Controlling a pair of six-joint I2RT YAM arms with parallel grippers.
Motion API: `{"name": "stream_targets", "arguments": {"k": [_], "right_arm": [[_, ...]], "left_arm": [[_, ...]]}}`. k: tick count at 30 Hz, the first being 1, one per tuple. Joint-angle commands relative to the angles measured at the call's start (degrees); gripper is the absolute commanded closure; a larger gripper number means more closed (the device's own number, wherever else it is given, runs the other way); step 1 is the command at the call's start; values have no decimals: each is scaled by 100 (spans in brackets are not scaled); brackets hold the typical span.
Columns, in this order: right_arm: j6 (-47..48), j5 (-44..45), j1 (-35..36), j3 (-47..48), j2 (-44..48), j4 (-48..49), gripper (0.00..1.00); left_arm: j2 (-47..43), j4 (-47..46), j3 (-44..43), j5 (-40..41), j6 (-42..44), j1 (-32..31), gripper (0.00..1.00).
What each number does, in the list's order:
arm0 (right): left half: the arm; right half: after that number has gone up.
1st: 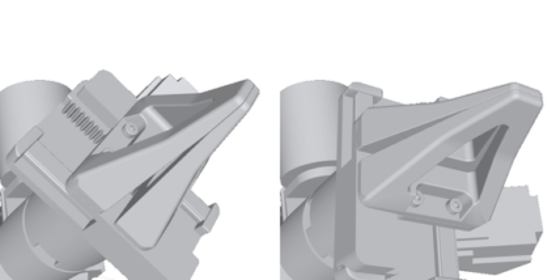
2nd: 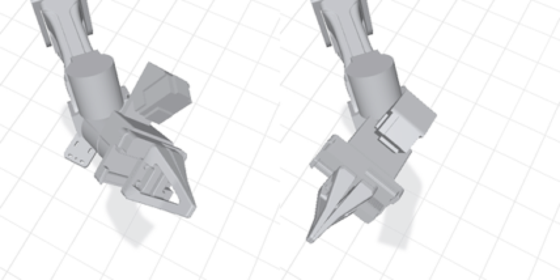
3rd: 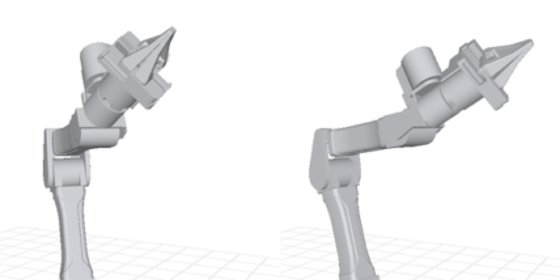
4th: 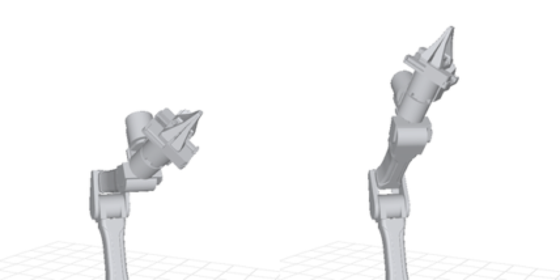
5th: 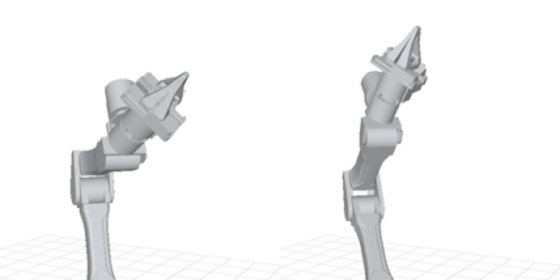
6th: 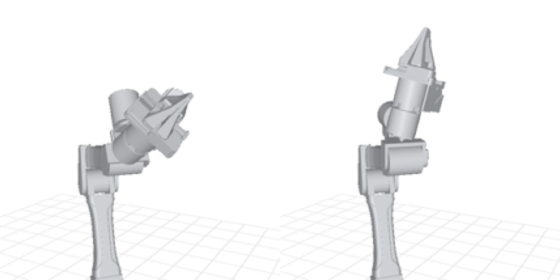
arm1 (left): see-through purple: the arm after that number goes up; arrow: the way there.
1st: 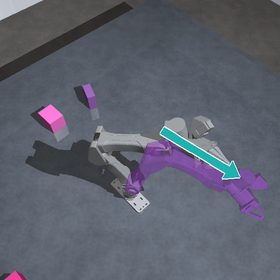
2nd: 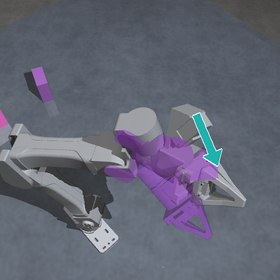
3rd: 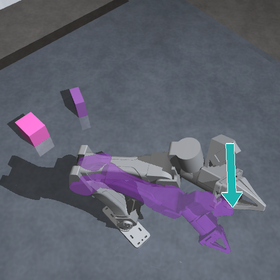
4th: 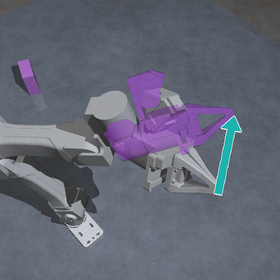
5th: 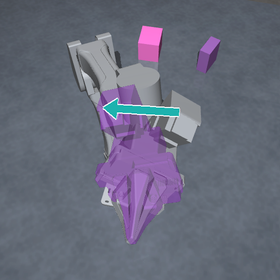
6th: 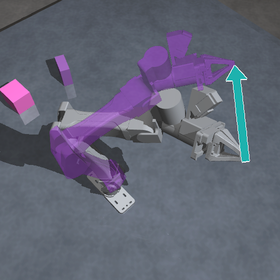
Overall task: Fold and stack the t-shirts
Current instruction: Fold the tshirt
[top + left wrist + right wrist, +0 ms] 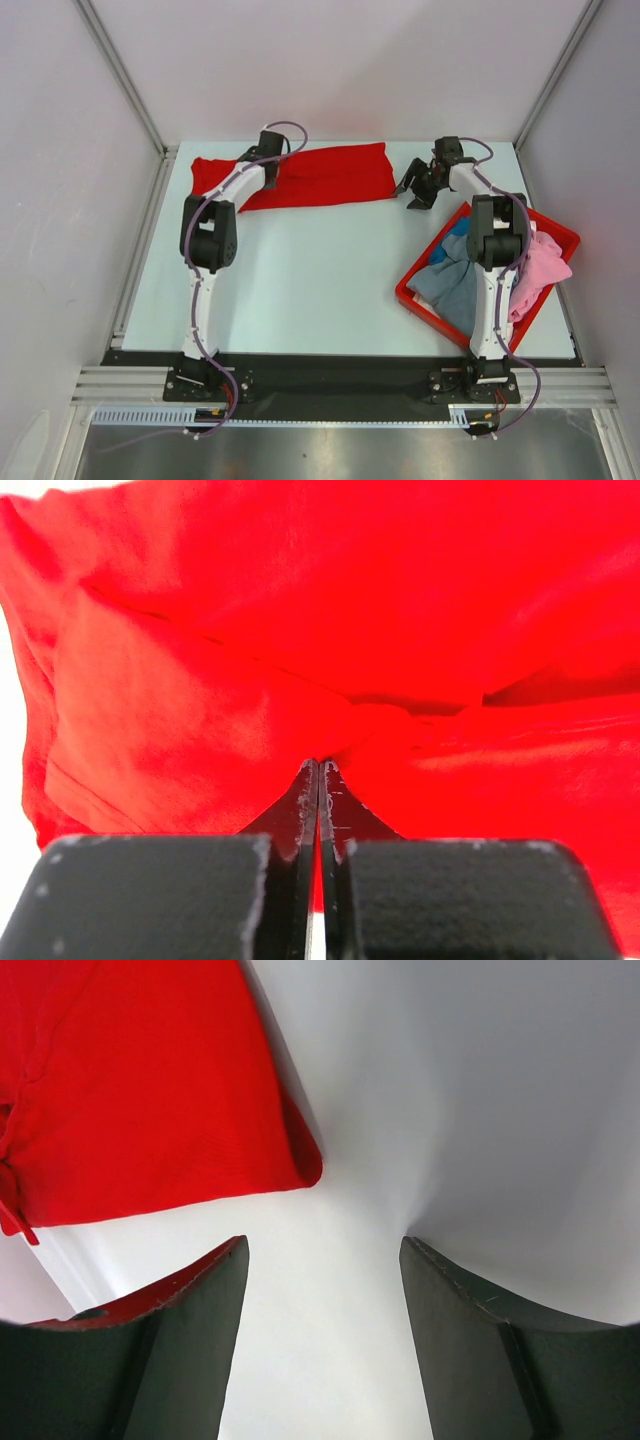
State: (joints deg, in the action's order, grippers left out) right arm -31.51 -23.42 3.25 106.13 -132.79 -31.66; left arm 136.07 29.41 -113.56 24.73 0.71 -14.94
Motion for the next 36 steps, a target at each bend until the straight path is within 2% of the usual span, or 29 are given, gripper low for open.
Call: {"name": "stream_targets", "arguments": {"k": [1,7,10,12,13,16,17,19,21,23,25,26,28,29,32,36], "right_arm": [[-31,-57,-17,57,228,64,32],[-40,-57,-17,145,184,2,32],[-40,-66,-17,207,166,-33,32],[-22,-57,-26,224,166,-33,32],[-31,-66,-26,224,157,-25,32],[-75,-75,-8,233,113,2,32],[-75,-84,-8,242,87,11,32],[-110,-84,18,286,52,11,32],[-110,-58,44,391,-1,-15,32],[-84,-5,79,496,-19,-68,32],[-66,-5,97,532,-19,-77,33],[-57,4,106,532,-10,-86,33],[-84,4,115,523,-1,-77,33],[-84,-5,115,514,8,-68,33],[-84,-13,124,444,34,-60,33],[-128,-22,115,330,87,28,33]], "left_arm": [[25,-32,-527,-74,87,9,100],[227,-40,-1072,-389,87,9,99],[288,-49,-1072,-522,148,17,92],[262,-58,-976,-487,201,26,68],[253,-41,-958,-487,201,44,61],[122,-5,-870,-566,114,114,53],[61,30,-861,-583,79,158,48],[-194,56,-826,-785,8,193,46],[-535,118,-756,-1030,-271,298,48],[-782,48,-607,-1637,-422,464,58],[-985,39,-431,-1892,-668,605,64],[-995,73,-404,-2372,-756,789,66],[-881,152,-474,-2963,-1142,1018,75],[-846,179,-474,-3392,-1300,1124,85],[-740,-101,-194,-4009,-1985,1467,97],[-565,-462,35,-4239,-2531,1468,100]]}}
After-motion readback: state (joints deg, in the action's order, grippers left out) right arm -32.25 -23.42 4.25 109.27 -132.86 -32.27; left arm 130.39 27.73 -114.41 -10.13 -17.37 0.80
